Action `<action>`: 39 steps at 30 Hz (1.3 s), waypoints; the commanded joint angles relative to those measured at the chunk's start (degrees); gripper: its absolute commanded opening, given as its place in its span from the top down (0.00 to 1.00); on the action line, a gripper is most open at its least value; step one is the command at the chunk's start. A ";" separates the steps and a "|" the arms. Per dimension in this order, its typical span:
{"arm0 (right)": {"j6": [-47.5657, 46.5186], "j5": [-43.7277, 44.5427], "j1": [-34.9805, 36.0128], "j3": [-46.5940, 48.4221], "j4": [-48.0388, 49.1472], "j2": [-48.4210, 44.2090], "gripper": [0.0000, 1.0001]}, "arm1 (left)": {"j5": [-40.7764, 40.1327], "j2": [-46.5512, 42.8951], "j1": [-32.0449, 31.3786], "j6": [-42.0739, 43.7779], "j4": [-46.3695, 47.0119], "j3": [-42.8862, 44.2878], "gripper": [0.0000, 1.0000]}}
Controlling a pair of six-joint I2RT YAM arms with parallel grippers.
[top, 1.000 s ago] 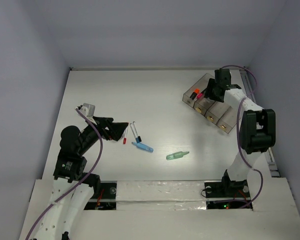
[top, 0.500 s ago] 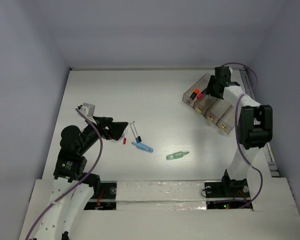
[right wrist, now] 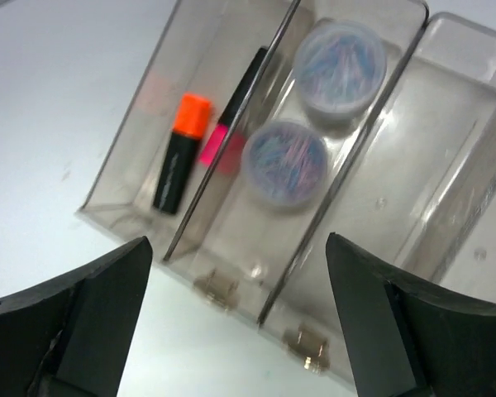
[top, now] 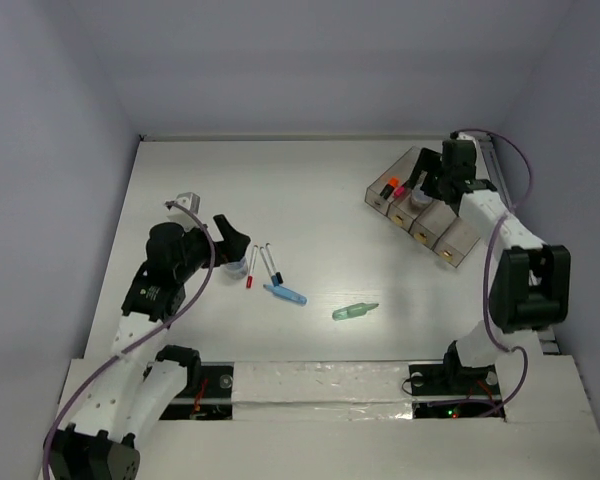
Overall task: Sort the stationery into containers
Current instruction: Place the stationery in the storage box, then pick up the stationery from the center of the board.
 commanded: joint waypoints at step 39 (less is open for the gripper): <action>5.15 -25.19 13.89 -32.76 16.53 -39.65 0.07 | -17.97 37.16 -3.68 1.84 -4.51 8.09 0.50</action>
